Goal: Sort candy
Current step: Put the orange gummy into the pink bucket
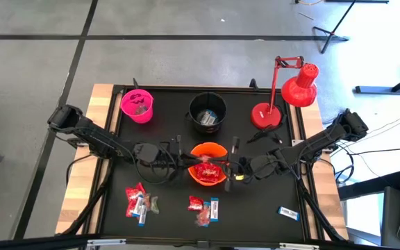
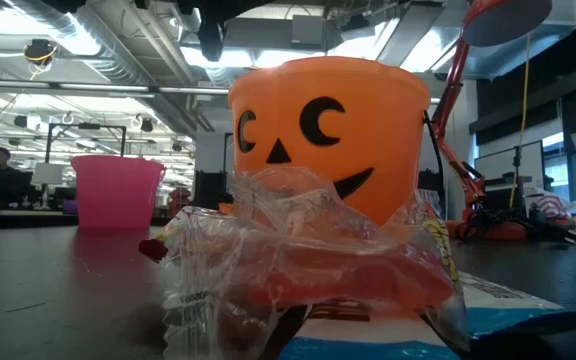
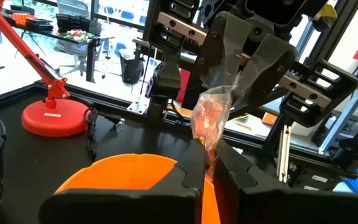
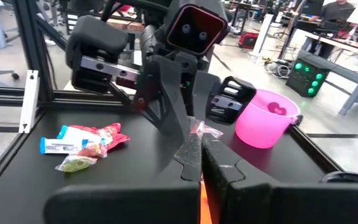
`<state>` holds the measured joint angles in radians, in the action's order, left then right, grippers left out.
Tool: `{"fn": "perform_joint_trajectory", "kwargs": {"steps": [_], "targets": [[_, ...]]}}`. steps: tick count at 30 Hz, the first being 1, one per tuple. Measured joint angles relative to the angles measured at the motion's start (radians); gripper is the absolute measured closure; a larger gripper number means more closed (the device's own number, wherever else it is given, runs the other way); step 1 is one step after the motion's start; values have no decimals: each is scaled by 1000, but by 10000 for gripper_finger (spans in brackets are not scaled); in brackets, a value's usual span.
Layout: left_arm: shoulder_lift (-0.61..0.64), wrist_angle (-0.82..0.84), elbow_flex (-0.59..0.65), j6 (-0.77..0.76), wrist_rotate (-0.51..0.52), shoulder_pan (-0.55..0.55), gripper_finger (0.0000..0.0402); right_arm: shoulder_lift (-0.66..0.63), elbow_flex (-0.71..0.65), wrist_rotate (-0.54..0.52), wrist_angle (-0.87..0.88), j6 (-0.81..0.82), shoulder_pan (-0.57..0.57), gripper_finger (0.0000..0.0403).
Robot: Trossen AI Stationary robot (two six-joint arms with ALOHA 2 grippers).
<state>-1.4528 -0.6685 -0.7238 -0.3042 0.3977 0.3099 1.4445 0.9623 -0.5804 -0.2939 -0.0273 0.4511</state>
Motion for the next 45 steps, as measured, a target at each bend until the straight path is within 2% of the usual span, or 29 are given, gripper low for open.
{"fn": "perform_joint_trajectory", "kwargs": {"steps": [6, 9, 12, 17, 21, 25, 29, 31, 33, 36, 40, 42, 45], "targets": [[0, 4, 0, 27, 2, 0, 400, 0, 0, 16, 10, 0, 0, 402], [0, 5, 0, 43, 4, 0, 401, 0, 0, 31, 8, -16, 0, 386], [0, 7, 1, 74, 11, 0, 401, 0, 0, 43, 7, -31, 2, 348], [34, 55, 1, 74, 43, -3, 401, -5, 0, 40, 13, -34, 12, 262], [115, 187, 1, 72, 116, -4, 401, -31, 0, -50, 22, -79, 46, 208], [251, 394, 1, 71, 252, -4, 401, -67, 1, -183, 56, -113, 99, 186], [420, 673, 1, 23, 505, -9, 401, -83, 1, -265, 89, -112, 143, 183], [499, 834, 1, -43, 642, -24, 402, -83, 1, -285, 93, -112, 160, 183], [570, 1006, 1, -132, 736, -46, 402, -83, 1, -290, 100, -111, 167, 183], [656, 1260, 1, -281, 762, -103, 401, -83, 1, -290, 122, -87, 167, 183], [724, 1555, 1, -512, 727, -205, 401, -83, 1, -291, 126, -82, 164, 183], [738, 1650, 1, -614, 707, -252, 401, -83, 1, -291, 126, -82, 164, 183], [743, 1709, 1, -709, 698, -306, 401, -83, 1, -291, 126, -83, 164, 183]]}}
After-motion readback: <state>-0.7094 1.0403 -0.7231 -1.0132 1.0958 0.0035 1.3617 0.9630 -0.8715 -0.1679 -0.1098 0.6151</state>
